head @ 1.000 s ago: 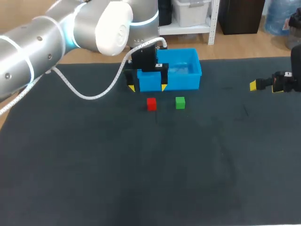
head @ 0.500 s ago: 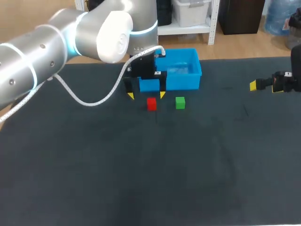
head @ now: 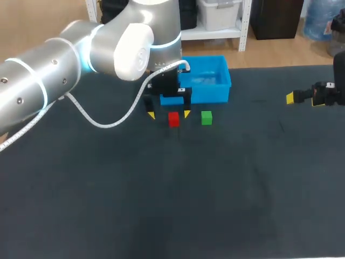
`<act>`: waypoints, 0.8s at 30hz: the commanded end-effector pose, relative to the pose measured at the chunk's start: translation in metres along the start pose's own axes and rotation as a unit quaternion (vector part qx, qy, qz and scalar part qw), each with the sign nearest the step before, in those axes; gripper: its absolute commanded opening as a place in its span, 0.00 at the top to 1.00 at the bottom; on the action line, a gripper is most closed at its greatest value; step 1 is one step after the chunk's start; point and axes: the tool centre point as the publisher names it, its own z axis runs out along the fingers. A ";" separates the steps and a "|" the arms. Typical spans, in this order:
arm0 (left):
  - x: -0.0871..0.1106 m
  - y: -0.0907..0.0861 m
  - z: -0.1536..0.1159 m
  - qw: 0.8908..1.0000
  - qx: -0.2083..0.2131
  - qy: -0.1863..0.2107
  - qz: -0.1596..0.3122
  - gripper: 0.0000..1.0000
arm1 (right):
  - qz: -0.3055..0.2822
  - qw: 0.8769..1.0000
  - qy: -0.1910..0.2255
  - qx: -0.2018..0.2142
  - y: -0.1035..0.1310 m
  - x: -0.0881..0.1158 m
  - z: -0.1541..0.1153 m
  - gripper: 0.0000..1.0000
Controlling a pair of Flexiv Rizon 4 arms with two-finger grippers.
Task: Use the left arm to pick the red cube and place it into the blue plastic box first, then use the right arm to grasp the green cube and put it into the same blue plastic box after the first action is fully finished.
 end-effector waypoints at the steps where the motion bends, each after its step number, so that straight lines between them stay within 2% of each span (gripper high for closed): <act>1: -0.009 0.000 0.006 1.000 -0.002 0.006 0.000 0.00 | 0.000 1.000 0.000 0.000 0.000 0.000 -0.001 0.00; 9: -0.013 0.000 0.013 1.000 -0.006 0.009 0.002 0.00 | 0.000 1.000 0.000 0.000 0.000 0.000 -0.001 0.00; 24: -0.007 0.000 0.023 1.000 -0.011 0.017 0.003 0.00 | 0.000 1.000 0.000 0.000 0.000 0.000 -0.001 0.00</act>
